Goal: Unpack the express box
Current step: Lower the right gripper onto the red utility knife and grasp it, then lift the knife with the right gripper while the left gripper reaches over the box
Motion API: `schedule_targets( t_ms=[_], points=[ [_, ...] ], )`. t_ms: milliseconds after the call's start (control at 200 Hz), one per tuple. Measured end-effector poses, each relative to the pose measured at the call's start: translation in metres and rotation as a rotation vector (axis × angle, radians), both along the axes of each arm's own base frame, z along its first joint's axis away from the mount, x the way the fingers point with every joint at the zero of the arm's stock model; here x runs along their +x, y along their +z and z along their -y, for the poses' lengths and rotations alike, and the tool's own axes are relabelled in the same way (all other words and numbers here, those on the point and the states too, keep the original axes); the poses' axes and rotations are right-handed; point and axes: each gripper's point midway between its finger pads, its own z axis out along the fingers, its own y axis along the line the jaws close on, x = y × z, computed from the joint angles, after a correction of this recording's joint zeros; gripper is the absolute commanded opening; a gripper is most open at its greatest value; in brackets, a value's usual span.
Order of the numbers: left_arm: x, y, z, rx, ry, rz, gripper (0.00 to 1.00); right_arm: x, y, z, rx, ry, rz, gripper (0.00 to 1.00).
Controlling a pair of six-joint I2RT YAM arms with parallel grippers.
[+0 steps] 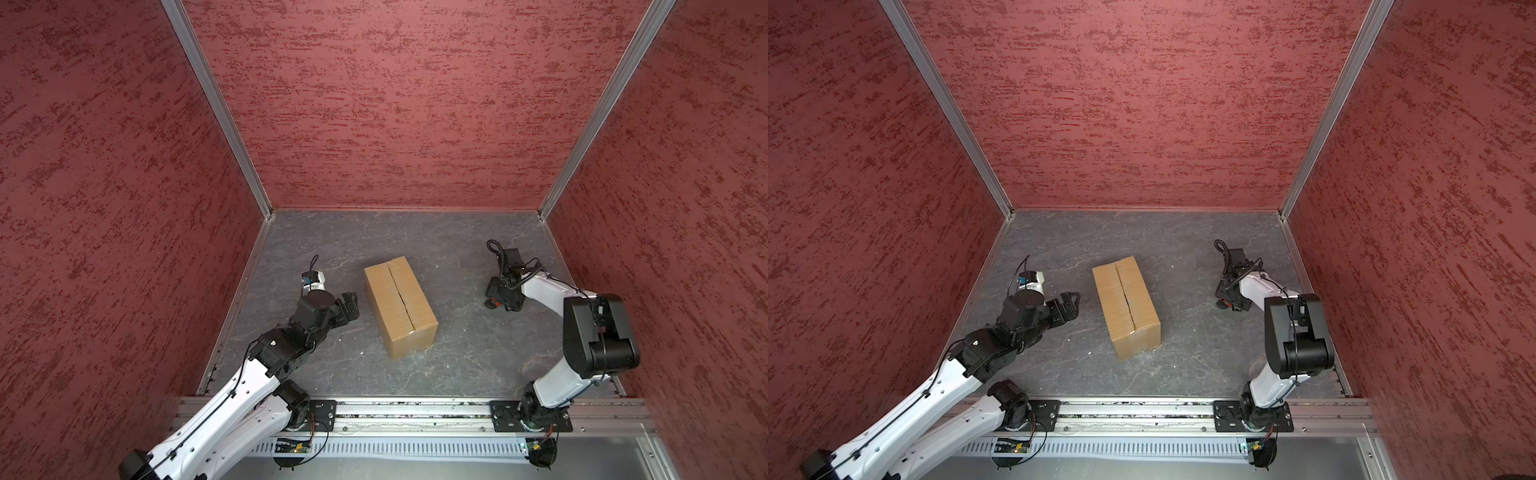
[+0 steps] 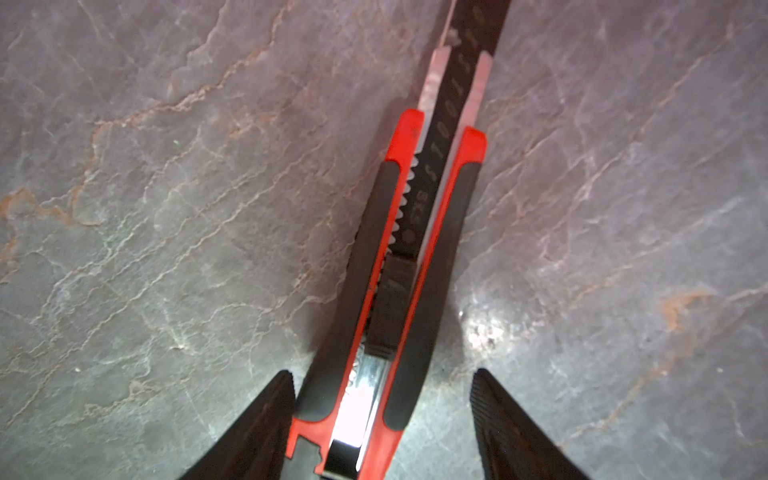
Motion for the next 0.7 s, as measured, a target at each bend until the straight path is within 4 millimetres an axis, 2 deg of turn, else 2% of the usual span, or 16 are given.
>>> schedule_targets(
  t_ms=[311,586,701],
  points=[
    [0.001,0.000,0.002,-0.009,-0.006,-0.002,1.00,-0.002,-0.010,-0.001,0.006,0.010,-0.032,0.69],
    [0.003,0.000,-0.002,-0.009,0.005,-0.004,1.00,-0.002,-0.010,-0.001,0.002,0.019,-0.034,0.60],
    [0.004,-0.003,-0.002,-0.002,0.001,-0.013,1.00,-0.006,-0.010,-0.001,0.002,0.021,-0.035,0.53]
  ],
)
